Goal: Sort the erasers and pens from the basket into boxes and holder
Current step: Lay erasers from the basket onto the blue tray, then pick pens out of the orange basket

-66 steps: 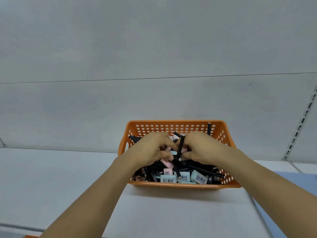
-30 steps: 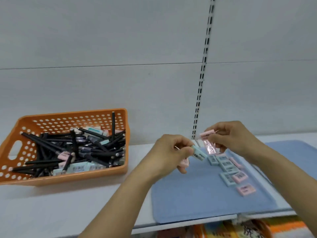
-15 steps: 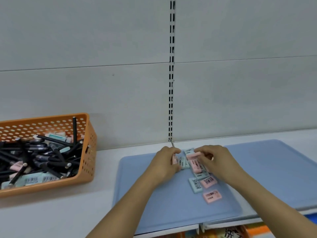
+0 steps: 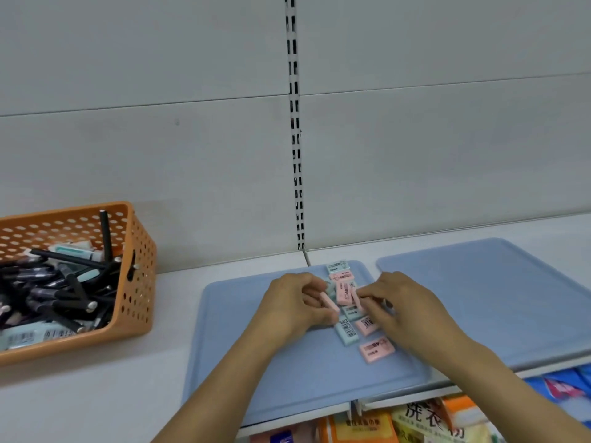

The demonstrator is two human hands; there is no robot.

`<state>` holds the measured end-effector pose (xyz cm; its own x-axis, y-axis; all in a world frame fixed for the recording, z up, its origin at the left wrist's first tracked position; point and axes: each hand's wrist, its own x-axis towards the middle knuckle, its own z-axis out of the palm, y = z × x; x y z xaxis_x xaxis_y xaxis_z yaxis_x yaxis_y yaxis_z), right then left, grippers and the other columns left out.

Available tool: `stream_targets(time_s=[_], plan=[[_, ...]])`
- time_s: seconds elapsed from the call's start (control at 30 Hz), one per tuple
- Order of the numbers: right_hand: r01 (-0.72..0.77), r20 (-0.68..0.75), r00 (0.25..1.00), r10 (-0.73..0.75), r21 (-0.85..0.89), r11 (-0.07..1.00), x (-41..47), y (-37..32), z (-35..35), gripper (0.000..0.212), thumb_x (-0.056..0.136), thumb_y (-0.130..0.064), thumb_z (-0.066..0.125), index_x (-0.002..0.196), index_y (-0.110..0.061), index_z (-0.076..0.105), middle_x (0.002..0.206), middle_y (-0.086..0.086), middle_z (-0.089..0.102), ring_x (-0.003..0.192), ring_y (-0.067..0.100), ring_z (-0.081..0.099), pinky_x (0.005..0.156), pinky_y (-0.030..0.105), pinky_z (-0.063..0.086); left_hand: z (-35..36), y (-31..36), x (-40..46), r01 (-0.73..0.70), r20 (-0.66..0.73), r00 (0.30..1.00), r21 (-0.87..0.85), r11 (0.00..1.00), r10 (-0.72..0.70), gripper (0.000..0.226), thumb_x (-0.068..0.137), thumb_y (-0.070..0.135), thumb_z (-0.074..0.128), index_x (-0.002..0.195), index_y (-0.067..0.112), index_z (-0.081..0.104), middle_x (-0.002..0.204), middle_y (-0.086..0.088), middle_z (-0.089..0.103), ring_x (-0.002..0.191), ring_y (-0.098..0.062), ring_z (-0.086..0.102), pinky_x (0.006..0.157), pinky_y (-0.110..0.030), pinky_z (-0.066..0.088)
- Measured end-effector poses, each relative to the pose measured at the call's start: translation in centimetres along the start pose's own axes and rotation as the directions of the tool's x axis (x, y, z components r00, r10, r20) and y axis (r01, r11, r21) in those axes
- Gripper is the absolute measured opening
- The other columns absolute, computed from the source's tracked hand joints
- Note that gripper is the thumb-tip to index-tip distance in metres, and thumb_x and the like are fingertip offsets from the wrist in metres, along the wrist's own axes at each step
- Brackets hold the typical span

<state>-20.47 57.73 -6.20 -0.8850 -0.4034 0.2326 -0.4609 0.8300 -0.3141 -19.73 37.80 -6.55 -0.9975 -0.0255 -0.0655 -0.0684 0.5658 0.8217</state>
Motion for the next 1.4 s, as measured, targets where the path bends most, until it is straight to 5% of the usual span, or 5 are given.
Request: stream_targets(time_s=[0.7, 0.93, 1.17, 1.3, 1.4], plan=[[0.474, -0.192, 0.879, -0.435, 0.446, 0.759, 9.3, -24.6, 0.9, 0.014, 0.089, -0.029, 0.064, 0.099, -0.027, 0.074, 0.088, -0.016, 0.067, 0.083, 0.003, 0.061, 0.074, 0.017, 0.044, -16.6, -4.4, -14.7, -0.36, -0.512, 0.773, 0.134, 0.923, 0.376, 0.009, 0.089, 0.023, 0.065, 0.092, 0.026, 0.073, 0.087, 0.015, 0.068, 0.082, -0.01, 0.065, 0.072, -0.021, 0.051], [0.585, -0.034, 0.799, -0.601, 0.28, 0.761, 13.4, -36.1, 2.5, 0.038, 0.093, -0.044, 0.055, 0.129, -0.032, 0.053, 0.105, -0.019, 0.054, 0.089, 0.001, 0.051, 0.081, 0.027, 0.044, -25.5, -10.3, -17.2, -0.1, -0.679, 0.723, 0.081, 0.992, 0.128, 0.011, 0.088, 0.026, 0.067, 0.094, 0.035, 0.071, 0.084, 0.023, 0.069, 0.081, -0.001, 0.064, 0.069, -0.017, 0.051], [0.455, -0.169, 0.89, -0.422, 0.362, 0.814, 15.3, -37.9, 2.7, 0.011, 0.09, -0.027, 0.063, 0.079, -0.027, 0.066, 0.08, -0.015, 0.064, 0.075, 0.002, 0.057, 0.072, 0.024, 0.045, -31.0, -12.7, -16.8, 0.012, -0.596, 0.789, 0.257, 0.966, 0.148, 0.028, 0.095, 0.04, 0.053, 0.075, 0.027, 0.068, 0.069, 0.015, 0.068, 0.064, 0.003, 0.06, 0.054, -0.01, 0.039], [0.469, -0.448, 0.865, -0.226, 0.561, 0.682, 13.2, -38.9, 0.6, 0.011, 0.089, -0.019, 0.066, 0.079, -0.02, 0.07, 0.07, -0.011, 0.065, 0.064, 0.002, 0.058, 0.059, 0.012, 0.043, -31.9, -10.9, -15.6, -0.114, -0.405, 0.911, -0.423, 0.899, -0.075, 0.056, 0.091, 0.059, 0.041, 0.098, 0.012, 0.07, 0.082, -0.007, 0.075, 0.063, -0.013, 0.067, 0.053, -0.021, 0.051], [0.434, -0.306, 0.901, -0.308, 0.656, 0.618, 11.5, -39.8, 2.1, 0.008, 0.088, -0.016, 0.068, 0.082, -0.02, 0.071, 0.073, -0.004, 0.07, 0.067, 0.015, 0.066, 0.065, 0.03, 0.056, -32.2, -9.5, -14.0, -0.193, -0.262, 0.957, -0.895, 0.402, -0.124, 0.056, 0.093, 0.052, 0.042, 0.121, 0.005, 0.056, 0.106, -0.015, 0.073, 0.094, -0.025, 0.072, 0.081, -0.036, 0.059]])
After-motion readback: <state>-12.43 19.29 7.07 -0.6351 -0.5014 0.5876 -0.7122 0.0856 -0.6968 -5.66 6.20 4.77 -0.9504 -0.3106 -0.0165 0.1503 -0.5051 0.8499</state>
